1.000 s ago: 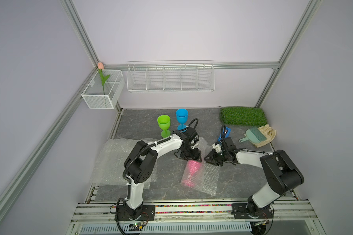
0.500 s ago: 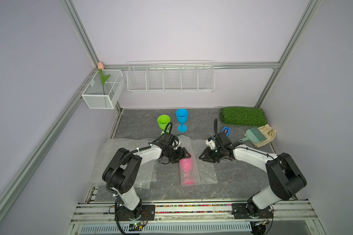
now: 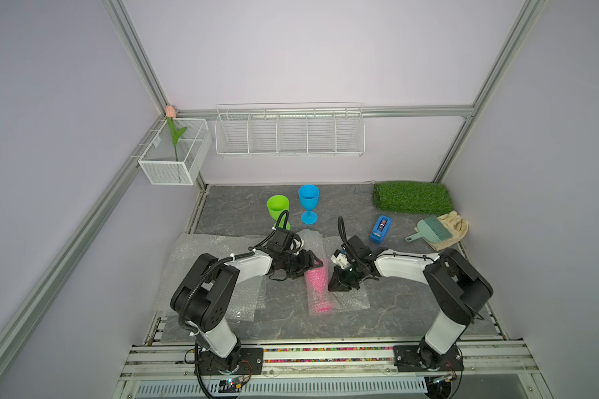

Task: Wrap wine glasses in bubble wrap
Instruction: Wrap the wine glass in bubble wrap.

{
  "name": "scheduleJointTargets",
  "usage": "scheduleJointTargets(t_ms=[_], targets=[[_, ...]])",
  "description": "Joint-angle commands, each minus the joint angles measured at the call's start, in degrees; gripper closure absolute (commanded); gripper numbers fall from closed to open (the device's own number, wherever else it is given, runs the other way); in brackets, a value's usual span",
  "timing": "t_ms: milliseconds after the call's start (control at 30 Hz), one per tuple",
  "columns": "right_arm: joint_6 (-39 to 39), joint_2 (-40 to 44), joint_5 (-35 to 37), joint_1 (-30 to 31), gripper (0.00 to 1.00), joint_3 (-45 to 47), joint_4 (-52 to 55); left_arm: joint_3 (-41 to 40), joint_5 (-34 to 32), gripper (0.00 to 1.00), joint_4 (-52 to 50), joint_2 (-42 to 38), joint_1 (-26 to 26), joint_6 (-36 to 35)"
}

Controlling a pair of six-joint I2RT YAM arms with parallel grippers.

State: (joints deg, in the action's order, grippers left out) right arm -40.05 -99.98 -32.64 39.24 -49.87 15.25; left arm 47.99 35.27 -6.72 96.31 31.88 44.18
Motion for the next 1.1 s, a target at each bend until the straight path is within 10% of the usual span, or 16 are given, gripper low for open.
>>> scheduleJointTargets(t_ms=[0, 600, 1067], targets=[[1.3, 2.2, -0.7, 0.5, 0.87, 2.4, 2.4, 2.4, -3.2, 0.32, -4.5, -0.9, -0.3, -2.0], [4.6, 7.3, -4.6, 0.6, 0.87, 5.4, 5.4, 17.7, -19.6, 0.34, -29.3, 5.2, 5.9, -7.9], [-6.4, 12.4, -1.4, -3.0, 0.54, 6.9, -9.8, 28.5, -26.1, 0.33, -41.7, 13.2, 10.0, -7.7]])
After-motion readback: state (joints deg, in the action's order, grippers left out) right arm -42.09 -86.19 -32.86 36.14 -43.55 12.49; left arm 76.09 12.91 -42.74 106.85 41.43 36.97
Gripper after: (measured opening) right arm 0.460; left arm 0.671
